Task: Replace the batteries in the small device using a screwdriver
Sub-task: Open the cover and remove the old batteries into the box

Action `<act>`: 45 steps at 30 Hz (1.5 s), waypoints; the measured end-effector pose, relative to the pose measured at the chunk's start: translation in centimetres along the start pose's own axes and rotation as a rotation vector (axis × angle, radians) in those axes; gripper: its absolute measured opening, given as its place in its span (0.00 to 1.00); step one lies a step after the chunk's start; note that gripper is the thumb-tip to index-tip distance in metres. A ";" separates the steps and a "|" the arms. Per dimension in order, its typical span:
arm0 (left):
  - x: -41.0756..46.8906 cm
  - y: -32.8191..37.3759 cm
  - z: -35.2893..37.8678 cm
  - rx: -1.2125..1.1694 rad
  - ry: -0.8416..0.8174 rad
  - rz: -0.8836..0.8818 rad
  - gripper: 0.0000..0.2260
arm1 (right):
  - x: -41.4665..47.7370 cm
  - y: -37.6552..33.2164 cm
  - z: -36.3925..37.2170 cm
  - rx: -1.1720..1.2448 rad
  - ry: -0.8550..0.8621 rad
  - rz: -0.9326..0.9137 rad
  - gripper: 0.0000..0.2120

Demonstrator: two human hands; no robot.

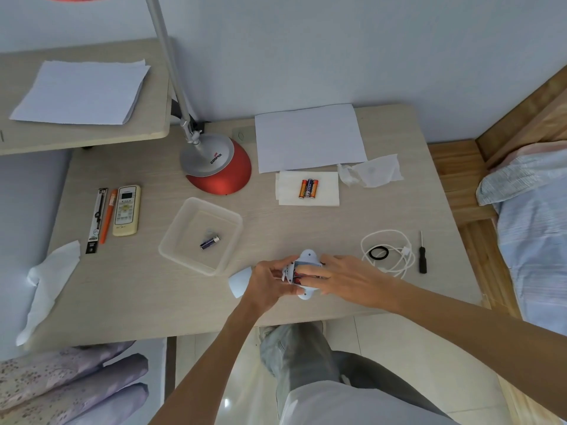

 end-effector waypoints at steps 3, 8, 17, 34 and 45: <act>-0.3 -0.1 0.2 -0.001 0.013 -0.005 0.33 | -0.7 0.0 1.1 0.078 0.024 0.062 0.39; -0.7 -0.3 0.4 0.018 0.042 -0.015 0.33 | -1.7 0.2 1.5 0.398 0.130 0.324 0.39; -1.4 0.7 0.7 0.137 0.080 -0.008 0.33 | -0.6 0.5 3.9 0.816 0.190 0.623 0.33; -0.5 6.0 1.5 1.101 0.055 0.373 0.13 | -0.1 0.6 3.7 0.819 0.198 0.672 0.29; -2.2 6.7 0.9 0.982 0.081 0.451 0.15 | 0.4 0.4 3.8 0.824 0.215 0.691 0.28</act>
Point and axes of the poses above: each hand's wrist, its own x-axis towards the middle knuckle, its own z-axis out of the palm, y = z × x, the point moved 6 cm from there along x, towards the middle knuckle, and after that the axes turned 12 degrees about -y, right-handed, at the moved point
